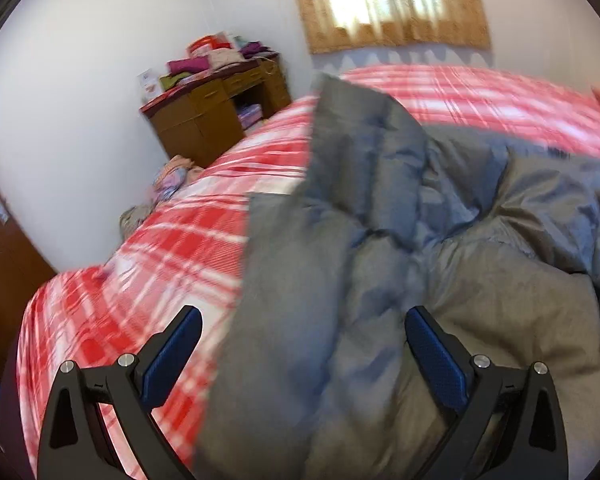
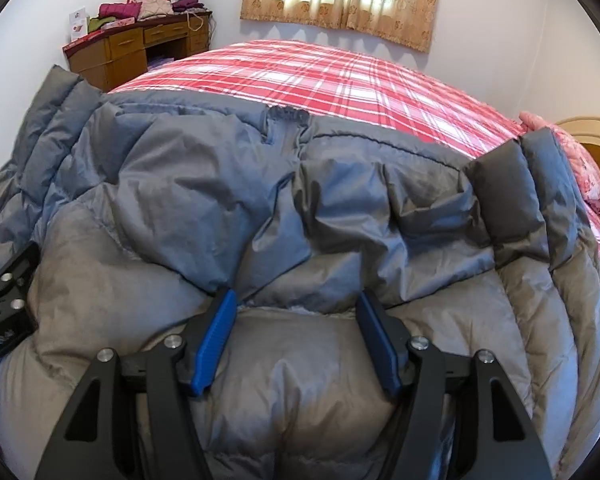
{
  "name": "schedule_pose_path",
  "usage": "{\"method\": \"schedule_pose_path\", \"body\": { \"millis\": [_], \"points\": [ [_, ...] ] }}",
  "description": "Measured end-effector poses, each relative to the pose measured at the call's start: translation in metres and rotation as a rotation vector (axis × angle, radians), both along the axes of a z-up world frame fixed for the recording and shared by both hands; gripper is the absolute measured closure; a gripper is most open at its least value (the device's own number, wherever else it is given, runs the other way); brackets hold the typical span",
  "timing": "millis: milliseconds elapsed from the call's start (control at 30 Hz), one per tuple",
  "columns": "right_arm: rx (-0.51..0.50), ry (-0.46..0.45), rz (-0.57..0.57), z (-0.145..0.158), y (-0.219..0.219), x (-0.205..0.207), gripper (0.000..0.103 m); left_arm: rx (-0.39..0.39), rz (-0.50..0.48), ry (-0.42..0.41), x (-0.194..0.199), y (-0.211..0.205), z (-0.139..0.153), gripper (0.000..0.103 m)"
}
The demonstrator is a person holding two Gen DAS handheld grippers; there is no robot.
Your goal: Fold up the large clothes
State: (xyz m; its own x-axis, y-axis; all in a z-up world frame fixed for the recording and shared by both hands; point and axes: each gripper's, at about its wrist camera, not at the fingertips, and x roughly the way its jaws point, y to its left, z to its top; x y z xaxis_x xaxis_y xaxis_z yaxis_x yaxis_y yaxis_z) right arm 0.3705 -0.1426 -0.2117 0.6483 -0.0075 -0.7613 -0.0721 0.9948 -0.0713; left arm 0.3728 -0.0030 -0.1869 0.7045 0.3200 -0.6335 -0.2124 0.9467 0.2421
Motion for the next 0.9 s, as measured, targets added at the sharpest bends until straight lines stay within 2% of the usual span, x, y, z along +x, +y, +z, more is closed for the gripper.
{"method": "schedule_pose_path", "body": {
  "millis": [33,67,133,300,433,567,600,733,833,900],
  "points": [
    [0.014,-0.018,-0.004,0.010,-0.003,-0.014,0.036,-0.009,0.012,-0.032,-0.013,0.007,0.008,0.001],
    [0.019,-0.048,0.001,0.018,-0.003,-0.029,0.029,-0.002,0.038,-0.058,-0.029,0.017,0.013,0.001],
    [0.007,-0.102,0.021,0.024,-0.002,-0.061,0.019,-0.021,0.056,-0.031,-0.045,0.032,0.007,0.001],
    [-0.016,-0.103,0.007,-0.002,0.006,-0.081,0.019,-0.165,0.076,0.033,-0.056,0.055,-0.022,0.001],
    [-0.097,-0.114,0.012,-0.013,0.020,-0.076,0.018,-0.220,0.058,0.043,-0.052,0.054,-0.024,0.001],
    [-0.078,-0.095,0.016,-0.014,0.016,-0.072,0.017,-0.332,0.034,0.066,-0.047,0.064,-0.031,0.001],
    [-0.085,-0.094,0.015,-0.014,0.017,-0.071,0.017,-0.332,0.027,0.067,-0.047,0.065,-0.032,0.004],
    [-0.109,-0.098,0.013,-0.014,0.021,-0.073,0.018,-0.315,-0.022,0.061,-0.048,0.055,-0.029,0.018],
    [-0.119,-0.100,0.013,-0.014,0.026,-0.077,0.018,-0.313,-0.057,0.051,-0.051,0.049,-0.027,0.033],
    [-0.089,-0.093,0.025,-0.010,0.023,-0.079,0.018,-0.315,-0.121,0.046,-0.054,0.043,-0.025,0.059]
  ]
}}
